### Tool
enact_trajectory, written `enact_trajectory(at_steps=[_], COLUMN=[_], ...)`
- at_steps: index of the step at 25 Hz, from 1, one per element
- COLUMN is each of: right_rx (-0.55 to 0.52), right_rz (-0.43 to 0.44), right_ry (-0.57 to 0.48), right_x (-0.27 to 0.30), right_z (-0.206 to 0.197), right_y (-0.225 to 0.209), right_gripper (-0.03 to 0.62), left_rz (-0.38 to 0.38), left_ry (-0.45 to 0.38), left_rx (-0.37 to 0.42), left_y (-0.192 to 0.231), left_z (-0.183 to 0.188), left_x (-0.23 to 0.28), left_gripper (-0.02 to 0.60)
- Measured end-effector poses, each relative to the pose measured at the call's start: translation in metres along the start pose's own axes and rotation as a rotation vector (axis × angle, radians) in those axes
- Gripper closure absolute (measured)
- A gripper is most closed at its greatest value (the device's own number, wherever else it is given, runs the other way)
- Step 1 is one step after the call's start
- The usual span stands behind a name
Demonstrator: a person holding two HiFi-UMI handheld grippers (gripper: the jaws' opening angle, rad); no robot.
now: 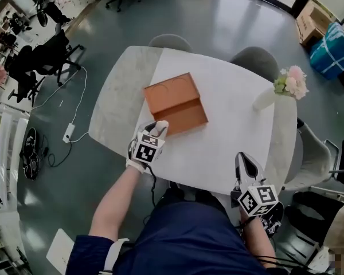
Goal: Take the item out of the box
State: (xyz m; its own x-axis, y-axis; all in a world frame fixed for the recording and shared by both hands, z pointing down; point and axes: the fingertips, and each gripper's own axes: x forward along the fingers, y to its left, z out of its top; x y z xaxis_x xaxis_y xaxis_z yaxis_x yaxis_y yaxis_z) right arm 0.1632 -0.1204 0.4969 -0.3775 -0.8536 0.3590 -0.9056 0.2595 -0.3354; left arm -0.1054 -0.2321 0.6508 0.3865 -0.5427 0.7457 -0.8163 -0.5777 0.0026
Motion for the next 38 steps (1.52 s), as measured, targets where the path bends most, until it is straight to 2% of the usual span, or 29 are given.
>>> enact_trajectory(at_steps=[10, 18, 25, 38], right_rx=[-0.063, -0.096, -0.107, -0.059], right_rz=[0.138, 0.186, 0.17, 0.035], right_ry=[0.04, 0.06, 0.073, 0.073], right_x=[0.034, 0.052, 0.056, 0.042], right_z=[0.001, -0.002, -0.01, -0.023], right_y=[0.048, 0.081, 0.097, 0.084], right_gripper=[0.592, 0.592, 0.592, 0.592], left_rz=[0.085, 0.17, 0.18, 0.144], left_ry=[-0.098, -0.039, 0.034, 0.15], left_rx=[-0.135, -0.154, -0.153, -0.137], left_y=[0.018, 0.051, 0.081, 0.118], left_z=[-0.025, -0.082, -0.123, -0.148], left_x=[-0.074, -0.087, -0.069, -0.013], left_gripper=[0.411, 0.411, 0.411, 0.411])
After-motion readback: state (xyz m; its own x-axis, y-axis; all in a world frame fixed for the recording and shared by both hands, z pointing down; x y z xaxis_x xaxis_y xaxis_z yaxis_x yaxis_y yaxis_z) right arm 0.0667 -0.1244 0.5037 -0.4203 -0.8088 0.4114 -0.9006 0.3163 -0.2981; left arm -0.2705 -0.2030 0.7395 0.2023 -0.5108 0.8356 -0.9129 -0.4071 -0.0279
